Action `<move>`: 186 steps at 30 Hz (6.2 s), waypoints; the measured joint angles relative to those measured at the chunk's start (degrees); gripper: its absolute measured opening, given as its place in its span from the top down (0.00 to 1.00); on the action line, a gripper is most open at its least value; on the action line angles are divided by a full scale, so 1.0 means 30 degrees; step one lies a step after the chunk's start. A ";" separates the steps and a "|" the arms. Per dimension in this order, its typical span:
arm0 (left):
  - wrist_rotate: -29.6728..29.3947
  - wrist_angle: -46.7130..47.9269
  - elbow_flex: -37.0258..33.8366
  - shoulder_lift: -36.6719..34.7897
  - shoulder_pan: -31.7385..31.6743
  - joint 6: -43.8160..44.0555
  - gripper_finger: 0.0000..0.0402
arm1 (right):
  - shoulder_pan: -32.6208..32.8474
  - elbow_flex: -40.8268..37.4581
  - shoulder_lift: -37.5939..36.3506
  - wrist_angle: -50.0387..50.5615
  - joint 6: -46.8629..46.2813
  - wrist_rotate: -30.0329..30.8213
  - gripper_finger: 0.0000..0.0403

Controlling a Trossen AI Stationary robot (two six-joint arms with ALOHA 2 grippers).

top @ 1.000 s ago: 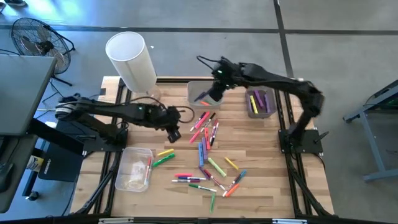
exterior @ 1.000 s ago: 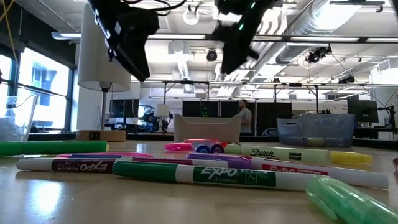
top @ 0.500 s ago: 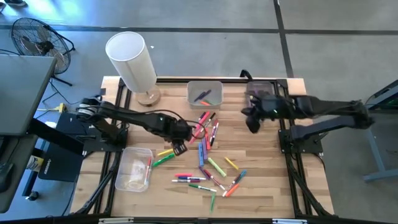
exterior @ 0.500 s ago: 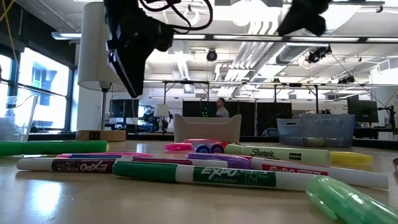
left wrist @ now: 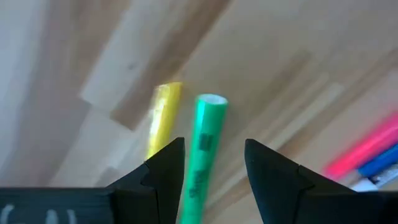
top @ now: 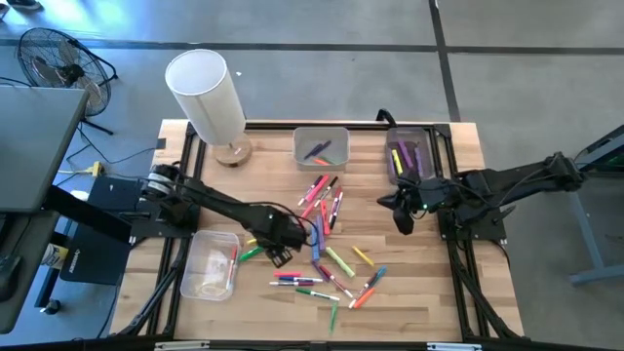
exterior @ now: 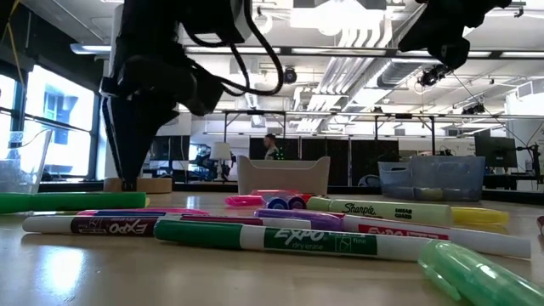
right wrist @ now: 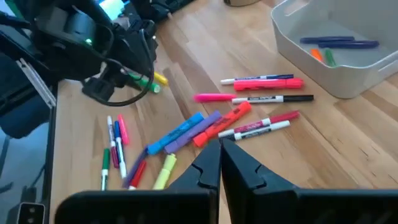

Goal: Pick & Place Markers
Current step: Put the green highlighter pen into the black bin, then put the purple marker pen into the white bin

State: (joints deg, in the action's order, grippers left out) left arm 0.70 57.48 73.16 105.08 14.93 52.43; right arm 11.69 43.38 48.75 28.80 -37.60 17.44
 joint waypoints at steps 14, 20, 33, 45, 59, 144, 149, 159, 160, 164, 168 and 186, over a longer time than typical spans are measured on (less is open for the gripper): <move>0.1183 -0.1101 0.0069 0.2128 0.0141 0.0557 0.63 | 0.0128 -0.0015 -0.0073 -0.0219 0.0182 -0.0949 1.00; 0.1615 -0.1564 0.0056 0.2135 0.0130 0.0800 0.86 | 0.0128 -0.0015 -0.0073 -0.0219 0.0620 -0.0949 0.99; -0.4058 0.2420 0.7801 0.0691 -0.0598 0.0009 0.86 | 0.0121 -0.0008 0.0170 -0.0539 0.1378 0.0080 0.97; -0.8277 -0.2272 1.6354 0.0343 -0.2042 -0.8379 0.86 | 0.0107 0.0021 0.0517 -0.7263 0.4473 -0.0943 0.71; -0.3310 -1.0504 1.6761 0.0957 -0.3185 -1.0674 0.86 | -0.0260 -0.0023 0.0553 -1.1773 0.7100 -0.1142 0.50; 0.4743 -0.6804 0.5677 -0.4878 -1.1458 -1.2479 0.30 | -2.1656 -0.0008 0.7508 0.1959 0.3126 -0.3843 0.89; 0.2988 -0.6992 0.3227 -0.6619 -1.1417 -1.0843 0.30 | -2.1903 -0.0008 0.9202 0.1865 0.3687 -0.3892 0.79; -0.1830 -0.5128 0.2100 -0.8021 -0.7630 -0.9057 0.35 | -2.1901 0.0005 0.7242 0.1987 0.5965 -0.4014 0.69; -0.2380 -0.5074 0.2100 -0.8021 -0.6940 -0.9034 0.37 | -2.1896 0.0003 0.6595 0.2026 0.6191 -0.4089 0.69; -0.4322 -0.5275 0.2140 -0.7471 -0.4367 -0.9682 0.41 | -2.1896 0.0007 0.3374 0.2047 0.6662 -0.6205 0.71; -0.5397 -0.4854 0.2120 -0.6394 -0.2473 -0.9914 0.44 | -2.1555 0.0021 -0.0301 0.2040 0.6587 -0.9554 0.74; -0.2958 -0.2872 0.2114 -0.0194 0.5199 -0.2452 0.48 | -1.4167 0.0021 -0.7076 0.2180 0.4767 -1.0414 0.98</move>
State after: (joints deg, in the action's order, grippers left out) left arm -8.18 48.87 79.50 104.50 30.53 45.08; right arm -30.81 43.44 27.53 35.34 -23.30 -13.81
